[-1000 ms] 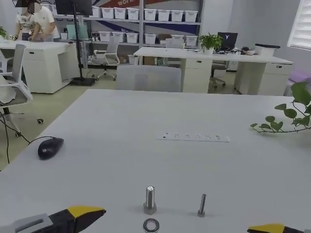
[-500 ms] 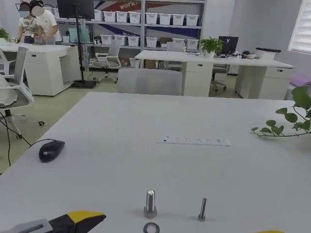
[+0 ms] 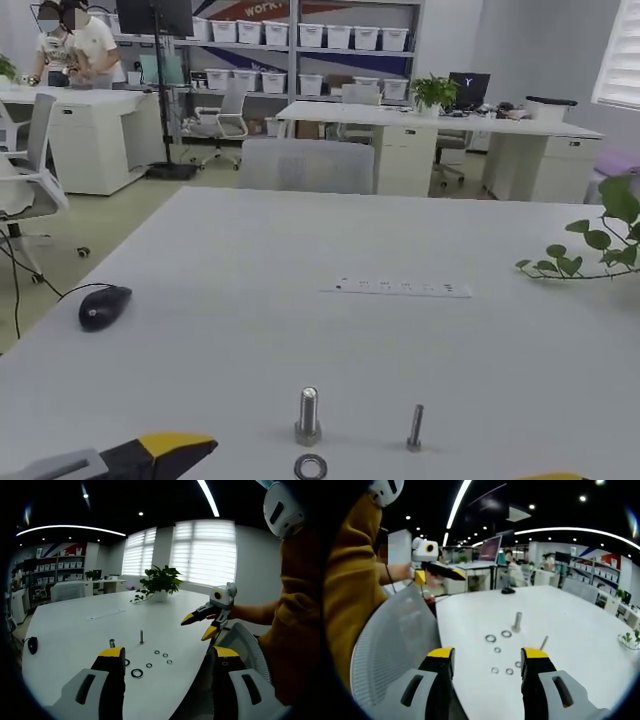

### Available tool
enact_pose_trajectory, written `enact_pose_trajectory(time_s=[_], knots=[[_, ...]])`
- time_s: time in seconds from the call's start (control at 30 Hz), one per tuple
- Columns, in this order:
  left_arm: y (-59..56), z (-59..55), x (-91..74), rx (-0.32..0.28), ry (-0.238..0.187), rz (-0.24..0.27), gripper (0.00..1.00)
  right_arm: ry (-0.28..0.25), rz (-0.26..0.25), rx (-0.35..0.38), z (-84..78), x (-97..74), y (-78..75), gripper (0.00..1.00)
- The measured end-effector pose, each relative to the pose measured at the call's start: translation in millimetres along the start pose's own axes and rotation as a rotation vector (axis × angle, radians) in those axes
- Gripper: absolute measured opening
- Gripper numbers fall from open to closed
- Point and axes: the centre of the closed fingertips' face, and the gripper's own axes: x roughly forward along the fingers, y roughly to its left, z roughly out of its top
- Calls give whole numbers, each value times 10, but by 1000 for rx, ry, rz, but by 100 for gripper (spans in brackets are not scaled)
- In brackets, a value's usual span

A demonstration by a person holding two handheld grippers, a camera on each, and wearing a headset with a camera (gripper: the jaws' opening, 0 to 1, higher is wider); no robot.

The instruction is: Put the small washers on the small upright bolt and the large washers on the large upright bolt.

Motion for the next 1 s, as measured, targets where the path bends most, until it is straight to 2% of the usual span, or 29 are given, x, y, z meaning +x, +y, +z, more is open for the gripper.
enact_pose_trajectory(time_s=[0.2,0.63,0.77,1.0], knots=[[8,-13,11,-7,-2,1,70,9,-6,8,-37,-17,-6,55],[10,-48,27,-17,-6,-2,70,41,18,2,-64,26,-6,54],[4,-69,41,-13,7,-4,70,67,36,-9,-106,37,-23,53],[-21,-45,49,-13,-8,-4,70,137,76,-49,-184,57,-41,52]])
